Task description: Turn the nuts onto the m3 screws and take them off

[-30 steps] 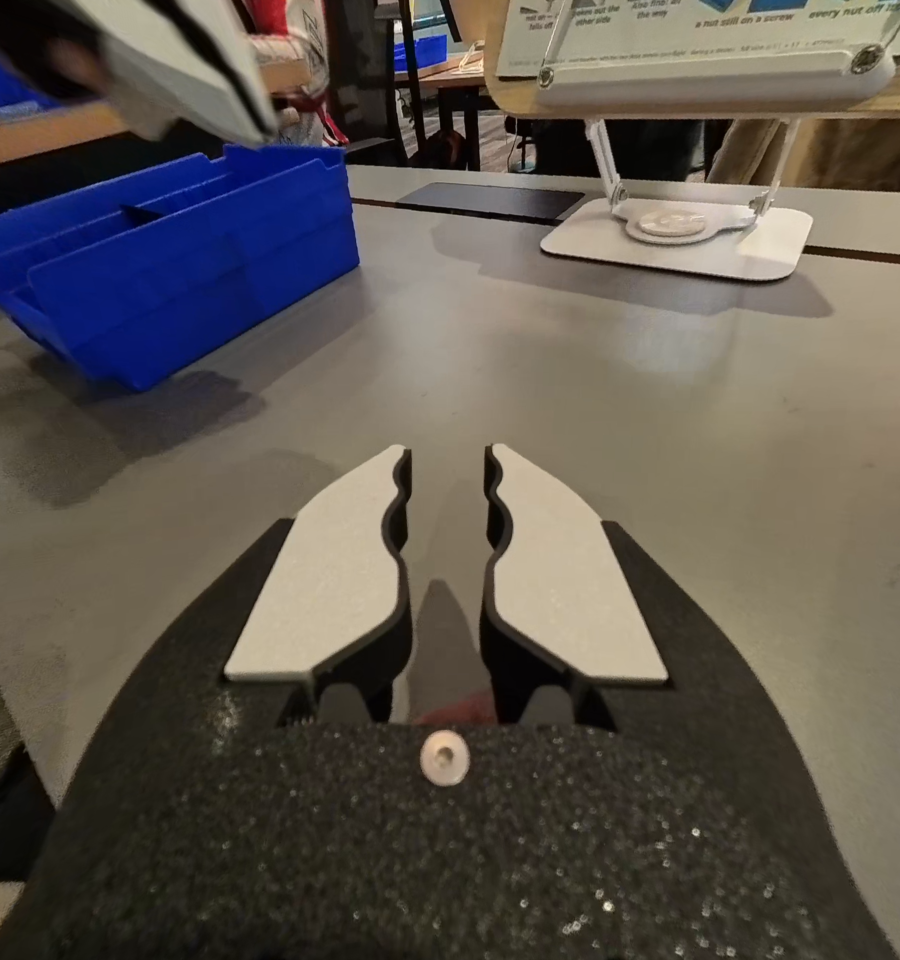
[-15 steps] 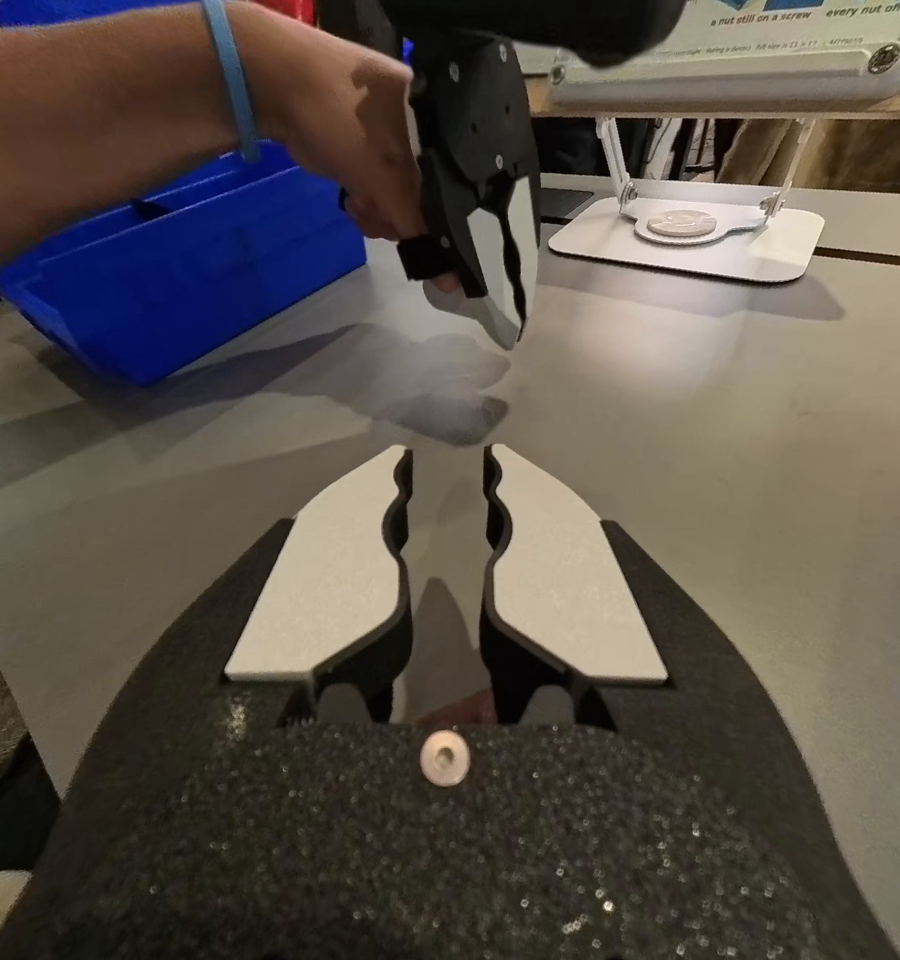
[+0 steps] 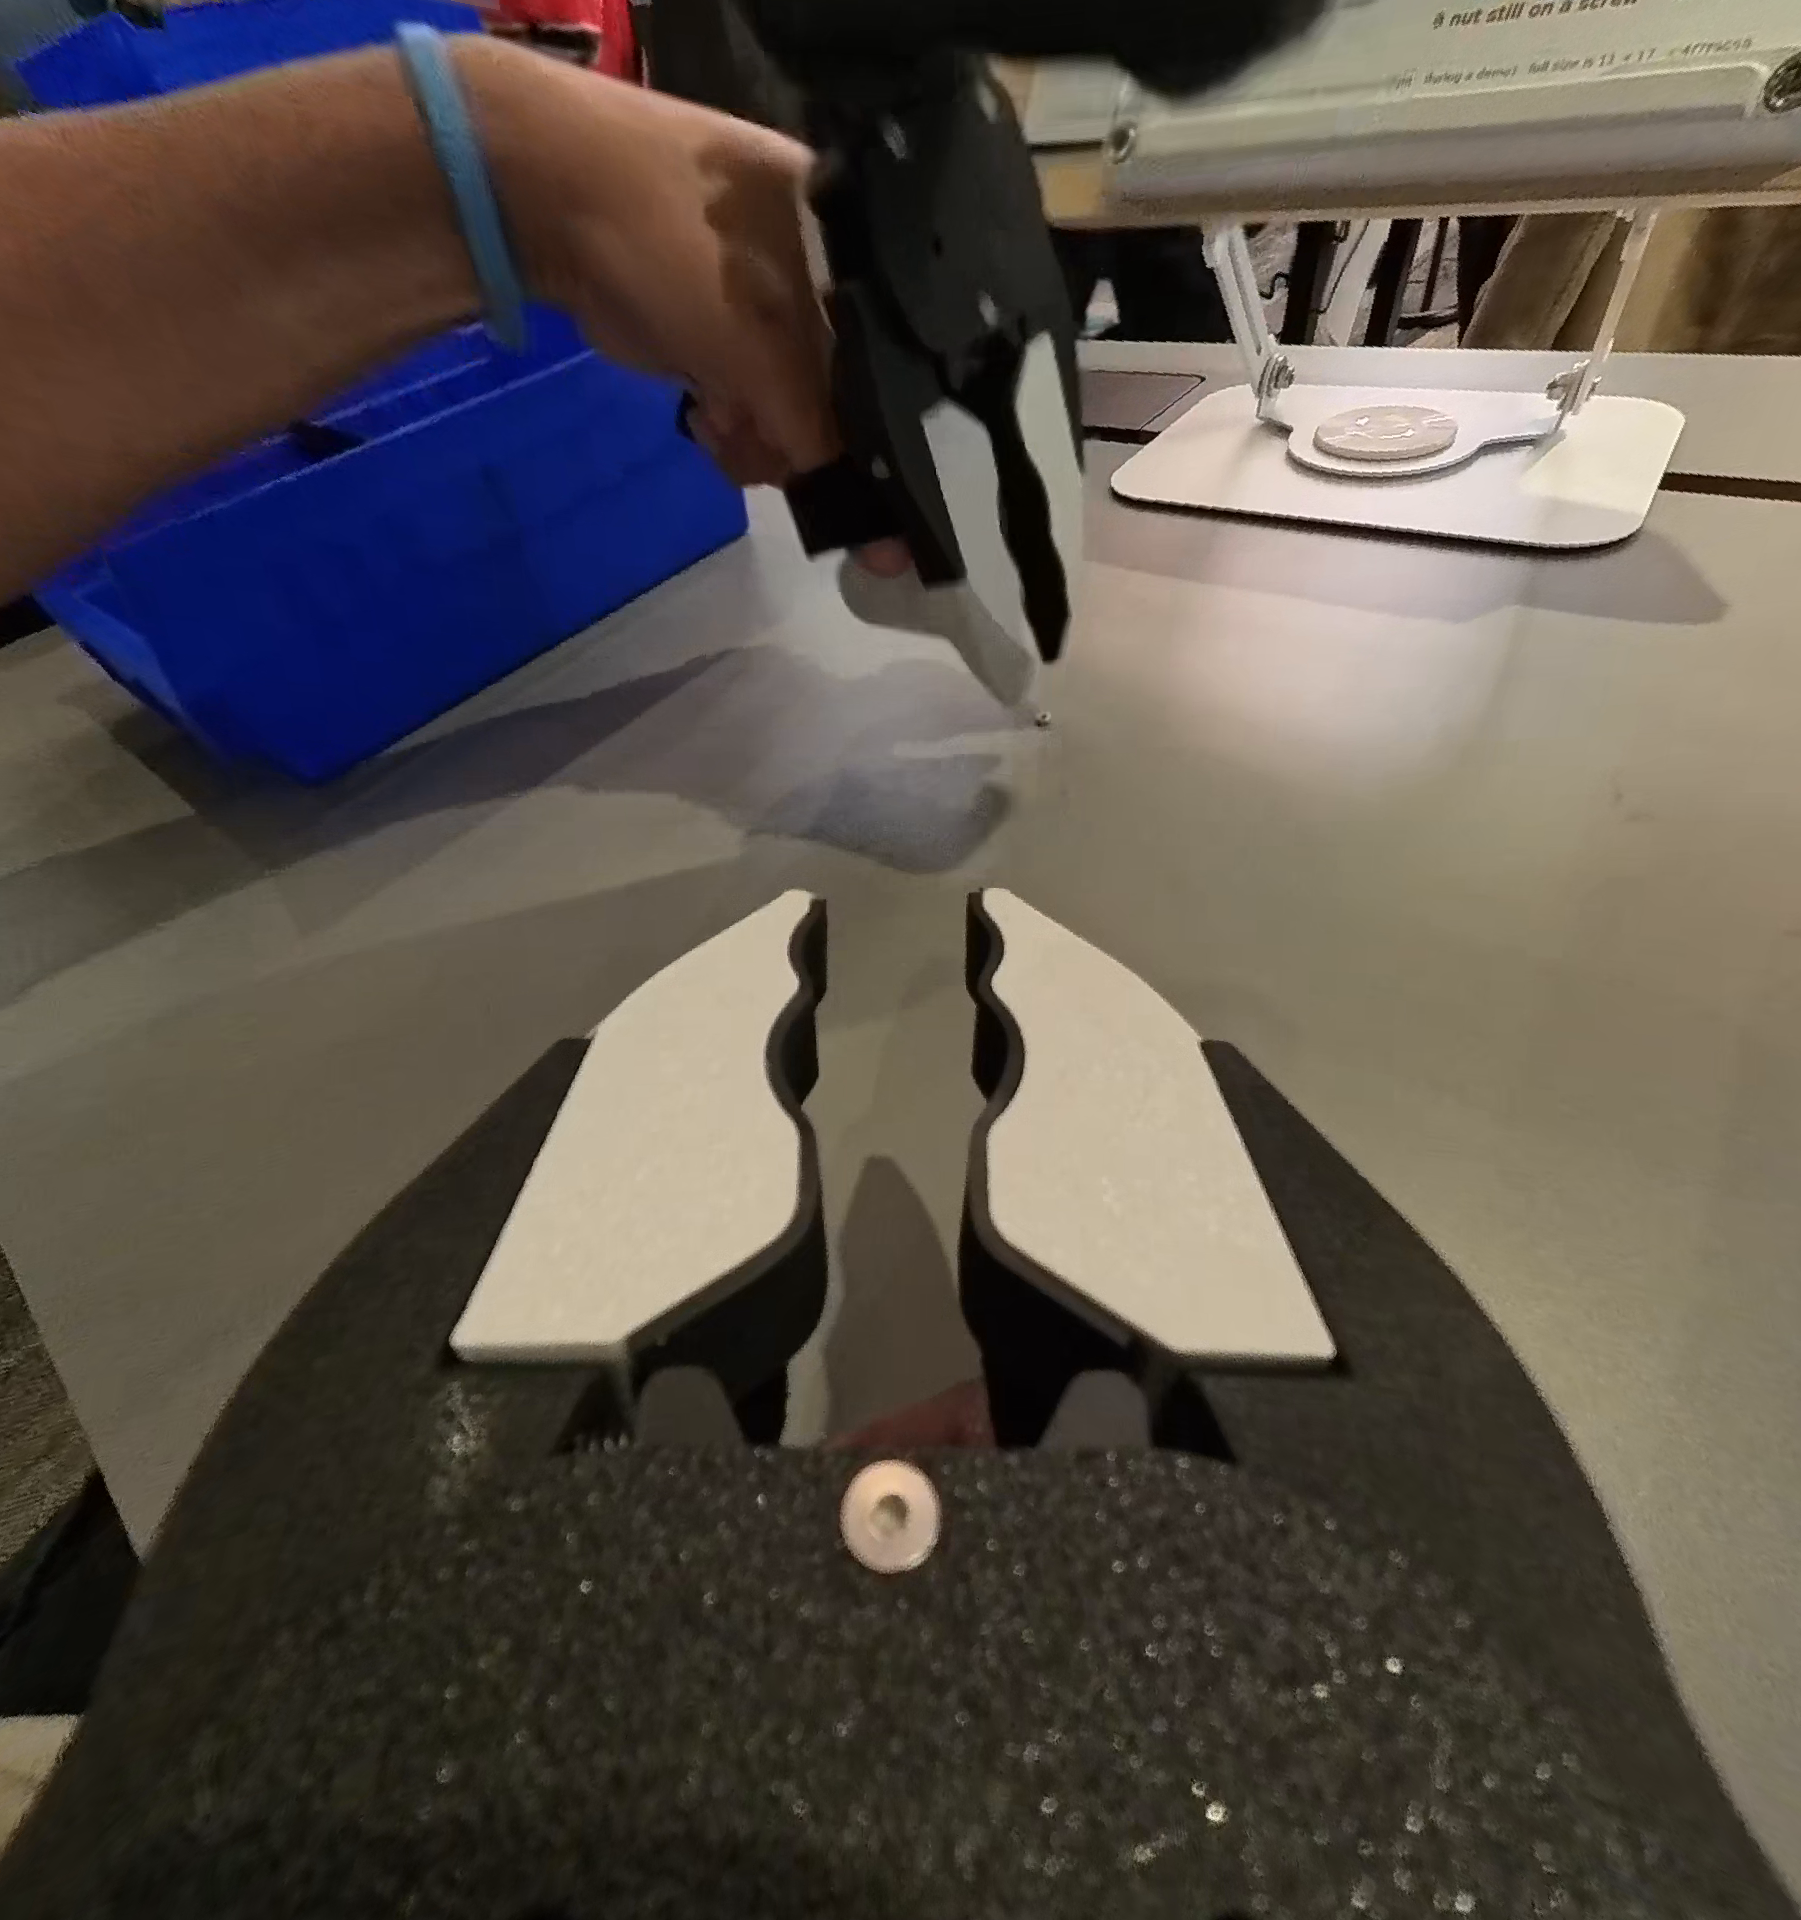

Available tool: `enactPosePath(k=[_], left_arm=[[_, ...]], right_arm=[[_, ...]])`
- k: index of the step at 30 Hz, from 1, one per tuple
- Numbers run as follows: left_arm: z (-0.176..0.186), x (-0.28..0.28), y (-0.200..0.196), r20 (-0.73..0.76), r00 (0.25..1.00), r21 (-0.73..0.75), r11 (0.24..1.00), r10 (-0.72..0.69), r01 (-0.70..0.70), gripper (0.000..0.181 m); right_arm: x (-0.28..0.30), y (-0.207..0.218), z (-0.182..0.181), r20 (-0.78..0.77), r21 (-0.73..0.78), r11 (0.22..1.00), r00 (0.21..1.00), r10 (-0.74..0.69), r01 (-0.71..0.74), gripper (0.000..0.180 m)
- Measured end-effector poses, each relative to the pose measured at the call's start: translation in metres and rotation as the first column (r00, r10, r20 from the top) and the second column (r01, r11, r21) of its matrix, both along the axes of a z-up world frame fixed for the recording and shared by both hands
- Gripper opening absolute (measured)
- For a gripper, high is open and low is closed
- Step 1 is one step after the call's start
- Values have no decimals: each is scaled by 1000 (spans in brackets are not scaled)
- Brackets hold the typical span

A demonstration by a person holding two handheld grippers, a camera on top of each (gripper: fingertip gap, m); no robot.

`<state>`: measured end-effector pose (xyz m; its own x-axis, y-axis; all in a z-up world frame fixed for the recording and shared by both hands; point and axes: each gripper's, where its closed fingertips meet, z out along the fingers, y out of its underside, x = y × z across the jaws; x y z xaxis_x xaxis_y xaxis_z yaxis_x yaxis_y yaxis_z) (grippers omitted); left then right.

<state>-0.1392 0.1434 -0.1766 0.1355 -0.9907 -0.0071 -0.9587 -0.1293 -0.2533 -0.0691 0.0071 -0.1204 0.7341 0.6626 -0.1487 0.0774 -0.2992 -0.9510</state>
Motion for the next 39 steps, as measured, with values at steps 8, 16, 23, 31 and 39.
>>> enactPosePath(k=[8, 16, 23, 31, 39], left_arm=[[168, -69, -46, 669, 683, 332, 705, 293, -627, 29], [133, -212, -174, 842, 310, 233, 222, 441, -947, 24], [126, -269, -211, 848, 224, 180, 136, 481, -974, 30], [130, -276, -90, 522, 750, 518, 548, 406, -657, 28], [64, -284, 25, 101, 963, 366, 891, 248, -268, 27]], right_arm=[[0, 0, 0, -12, -7, 1000, 1000, 9, -9, 25], [0, -1, 0, -11, -5, 1000, 1000, 8, -8, 25], [-2, 0, -4, 34, -8, 1000, 999, -1, 2, 25], [-3, 2, -8, 45, -33, 999, 999, 3, -1, 25], [0, 5, -8, 40, -44, 999, 999, -21, 23, 23]])
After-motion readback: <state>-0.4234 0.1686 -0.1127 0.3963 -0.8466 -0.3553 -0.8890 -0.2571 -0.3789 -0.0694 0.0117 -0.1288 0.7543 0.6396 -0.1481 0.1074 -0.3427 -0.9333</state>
